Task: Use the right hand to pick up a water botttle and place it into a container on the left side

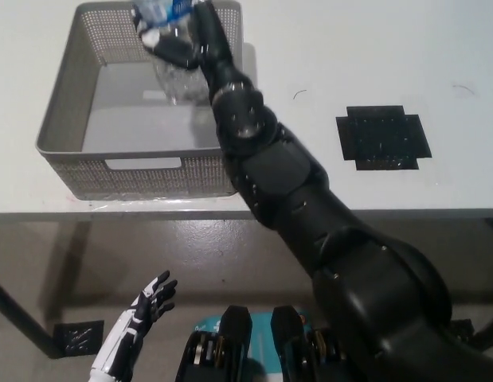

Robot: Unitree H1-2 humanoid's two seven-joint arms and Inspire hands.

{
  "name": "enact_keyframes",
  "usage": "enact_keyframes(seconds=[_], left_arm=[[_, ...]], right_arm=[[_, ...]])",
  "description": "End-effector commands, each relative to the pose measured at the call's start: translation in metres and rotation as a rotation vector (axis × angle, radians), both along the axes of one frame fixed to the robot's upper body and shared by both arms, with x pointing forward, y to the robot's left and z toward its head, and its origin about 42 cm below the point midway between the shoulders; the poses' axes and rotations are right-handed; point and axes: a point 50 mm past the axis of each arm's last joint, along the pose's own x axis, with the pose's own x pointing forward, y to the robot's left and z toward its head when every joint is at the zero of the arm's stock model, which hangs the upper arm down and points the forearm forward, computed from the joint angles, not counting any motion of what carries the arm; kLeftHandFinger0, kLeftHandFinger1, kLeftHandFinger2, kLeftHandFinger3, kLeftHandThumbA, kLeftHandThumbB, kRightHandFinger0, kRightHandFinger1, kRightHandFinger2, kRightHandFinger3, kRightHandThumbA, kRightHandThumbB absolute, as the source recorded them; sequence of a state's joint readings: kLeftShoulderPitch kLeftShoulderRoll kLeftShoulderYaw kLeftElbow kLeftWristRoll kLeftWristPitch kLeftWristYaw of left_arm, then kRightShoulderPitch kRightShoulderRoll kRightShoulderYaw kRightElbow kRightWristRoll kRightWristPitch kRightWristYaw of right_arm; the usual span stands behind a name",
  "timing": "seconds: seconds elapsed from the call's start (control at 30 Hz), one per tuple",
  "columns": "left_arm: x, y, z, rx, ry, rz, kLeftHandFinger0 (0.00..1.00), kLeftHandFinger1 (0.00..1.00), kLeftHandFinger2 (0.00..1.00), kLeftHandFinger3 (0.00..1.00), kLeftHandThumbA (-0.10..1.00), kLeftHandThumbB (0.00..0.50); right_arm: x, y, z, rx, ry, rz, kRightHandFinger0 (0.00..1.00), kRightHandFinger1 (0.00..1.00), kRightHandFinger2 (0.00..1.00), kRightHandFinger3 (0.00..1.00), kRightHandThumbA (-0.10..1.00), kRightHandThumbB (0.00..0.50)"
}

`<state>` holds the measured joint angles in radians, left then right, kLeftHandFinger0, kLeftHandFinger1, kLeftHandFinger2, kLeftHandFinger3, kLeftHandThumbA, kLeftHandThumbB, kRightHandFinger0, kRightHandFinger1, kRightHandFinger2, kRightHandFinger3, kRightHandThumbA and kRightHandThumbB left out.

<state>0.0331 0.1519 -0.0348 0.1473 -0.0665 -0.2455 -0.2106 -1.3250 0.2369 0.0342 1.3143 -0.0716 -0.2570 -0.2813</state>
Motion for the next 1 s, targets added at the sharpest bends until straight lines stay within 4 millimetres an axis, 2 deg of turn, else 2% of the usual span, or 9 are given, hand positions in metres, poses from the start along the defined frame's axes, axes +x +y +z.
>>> enact_keyframes(seconds=[0.0, 0.1, 0.17, 0.3, 0.33, 0.37, 0.53, 0.63, 0.97], left_arm=[[0.008, 0.003, 0.015, -0.005, -0.063, -0.022, 1.00, 1.00, 1.00, 1.00, 1.00, 0.231], [0.009, 0.004, 0.016, -0.006, -0.069, -0.025, 1.00, 1.00, 1.00, 1.00, 1.00, 0.220], [0.010, 0.005, 0.017, -0.003, -0.072, -0.029, 1.00, 1.00, 1.00, 1.00, 1.00, 0.213], [0.011, 0.004, 0.017, 0.007, -0.084, -0.036, 1.00, 1.00, 1.00, 1.00, 1.00, 0.199], [0.014, 0.003, 0.018, 0.011, -0.089, -0.043, 1.00, 1.00, 1.00, 1.00, 1.00, 0.189], [0.014, 0.002, 0.019, 0.011, -0.086, -0.049, 1.00, 1.00, 1.00, 1.00, 1.00, 0.187], [0.014, 0.002, 0.020, 0.004, -0.075, -0.052, 1.00, 1.00, 1.00, 1.00, 1.00, 0.187], [0.013, 0.001, 0.019, 0.002, -0.077, -0.055, 1.00, 1.00, 1.00, 1.00, 1.00, 0.192], [0.015, 0.000, 0.020, 0.014, -0.078, -0.060, 1.00, 1.00, 1.00, 1.00, 1.00, 0.194]], right_arm=[[0.001, 0.009, 0.029, -0.003, -0.093, 0.006, 0.00, 0.35, 0.77, 0.70, -0.10, 0.090], [0.001, 0.006, 0.020, -0.031, -0.088, -0.005, 0.00, 0.34, 0.73, 0.68, -0.10, 0.086], [0.003, 0.002, 0.014, -0.051, -0.061, -0.022, 0.01, 0.33, 0.66, 0.55, -0.04, 0.176], [0.004, -0.003, 0.008, -0.050, -0.053, -0.007, 0.33, 0.59, 0.75, 0.64, 0.43, 0.341], [0.006, -0.007, 0.006, -0.057, -0.052, 0.024, 0.60, 0.78, 0.91, 1.00, 0.60, 0.425], [0.007, -0.009, 0.005, -0.065, -0.053, 0.040, 0.71, 0.92, 1.00, 1.00, 0.67, 0.453], [0.005, -0.012, 0.002, -0.043, -0.094, 0.087, 1.00, 1.00, 1.00, 1.00, 0.82, 0.451], [0.005, -0.013, 0.001, -0.070, -0.124, 0.094, 1.00, 1.00, 1.00, 1.00, 1.00, 0.486], [0.010, -0.027, 0.017, -0.057, -0.224, 0.016, 1.00, 1.00, 1.00, 1.00, 1.00, 0.454]])
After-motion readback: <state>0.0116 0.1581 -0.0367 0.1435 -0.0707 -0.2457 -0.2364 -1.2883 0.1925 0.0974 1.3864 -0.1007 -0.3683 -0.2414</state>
